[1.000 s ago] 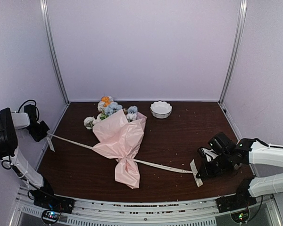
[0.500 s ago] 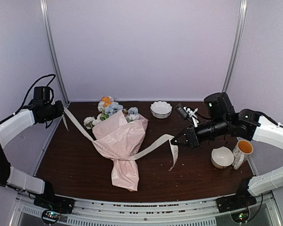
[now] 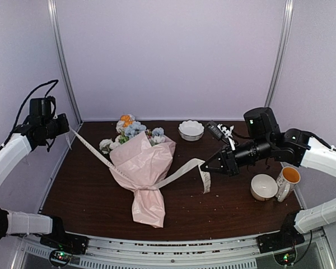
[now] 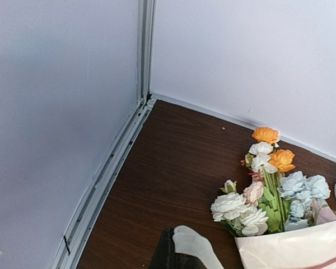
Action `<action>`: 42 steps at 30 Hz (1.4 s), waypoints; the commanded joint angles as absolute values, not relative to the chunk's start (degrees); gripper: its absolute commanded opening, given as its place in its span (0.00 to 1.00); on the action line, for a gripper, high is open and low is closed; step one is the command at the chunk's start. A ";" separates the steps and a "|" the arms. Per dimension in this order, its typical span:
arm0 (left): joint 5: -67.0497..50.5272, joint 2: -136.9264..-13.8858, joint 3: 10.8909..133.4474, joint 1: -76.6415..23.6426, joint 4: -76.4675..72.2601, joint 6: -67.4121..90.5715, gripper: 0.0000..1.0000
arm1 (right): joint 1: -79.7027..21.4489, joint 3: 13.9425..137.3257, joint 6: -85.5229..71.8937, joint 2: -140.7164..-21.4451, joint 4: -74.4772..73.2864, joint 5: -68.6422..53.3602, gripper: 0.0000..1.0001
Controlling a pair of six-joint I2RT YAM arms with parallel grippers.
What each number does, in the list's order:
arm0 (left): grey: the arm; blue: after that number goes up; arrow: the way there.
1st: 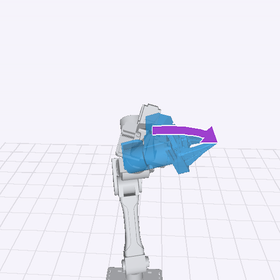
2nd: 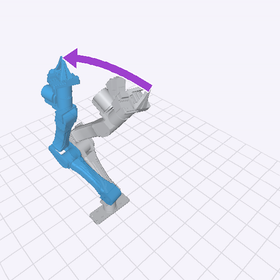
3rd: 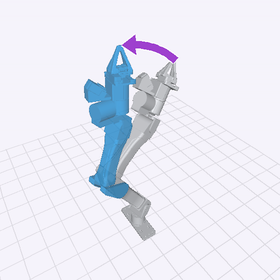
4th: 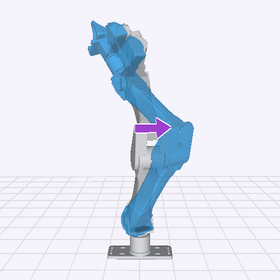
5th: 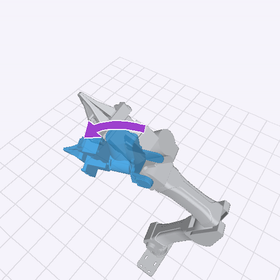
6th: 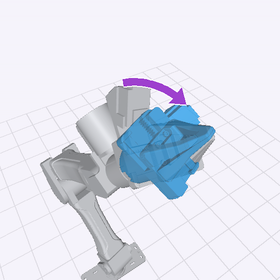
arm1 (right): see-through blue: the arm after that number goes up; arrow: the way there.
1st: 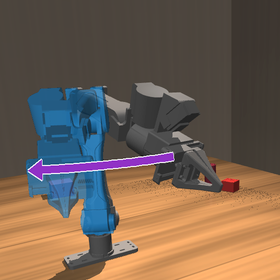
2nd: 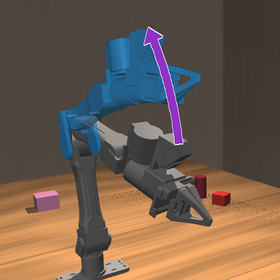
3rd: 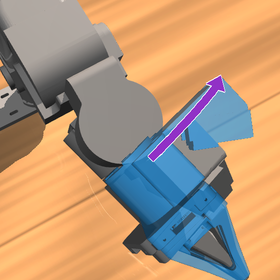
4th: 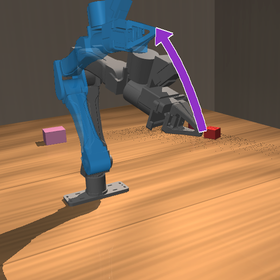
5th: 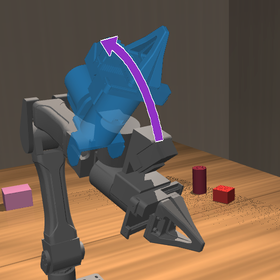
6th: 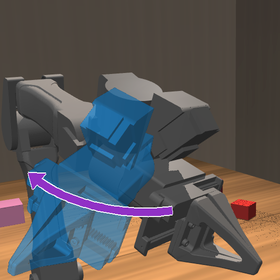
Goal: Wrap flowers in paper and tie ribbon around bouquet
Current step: Tie the ribbon around the folded bouquet.
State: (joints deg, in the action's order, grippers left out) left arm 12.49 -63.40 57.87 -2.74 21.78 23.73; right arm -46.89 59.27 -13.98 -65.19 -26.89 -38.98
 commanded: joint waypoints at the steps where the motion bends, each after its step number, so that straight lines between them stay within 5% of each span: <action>1: 18.71 -66.24 58.05 -2.14 23.29 22.43 0.00 | -42.67 56.53 -15.73 -64.06 -29.88 -38.79 0.00; 14: 15.54 -76.25 57.07 16.80 18.99 28.31 0.00 | -26.99 30.24 -29.63 -60.62 -39.04 -28.22 0.00; 26: 17.86 -79.70 51.94 29.06 17.00 34.50 0.00 | -18.19 20.78 -37.05 -52.99 -35.60 -26.71 0.00; 38: 16.90 -79.81 51.48 30.31 16.81 34.33 0.00 | -14.13 19.27 -35.74 -52.16 -33.54 -28.23 0.00; 42: 18.99 -77.43 50.88 21.56 17.41 31.77 0.00 | -18.85 25.67 -33.96 -52.02 -34.46 -23.28 0.00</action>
State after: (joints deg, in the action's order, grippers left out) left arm 7.49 -80.64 50.15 25.12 27.38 32.05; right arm -16.32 20.43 -35.55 -51.94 -29.12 -35.27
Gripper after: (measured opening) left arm 0.011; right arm 0.006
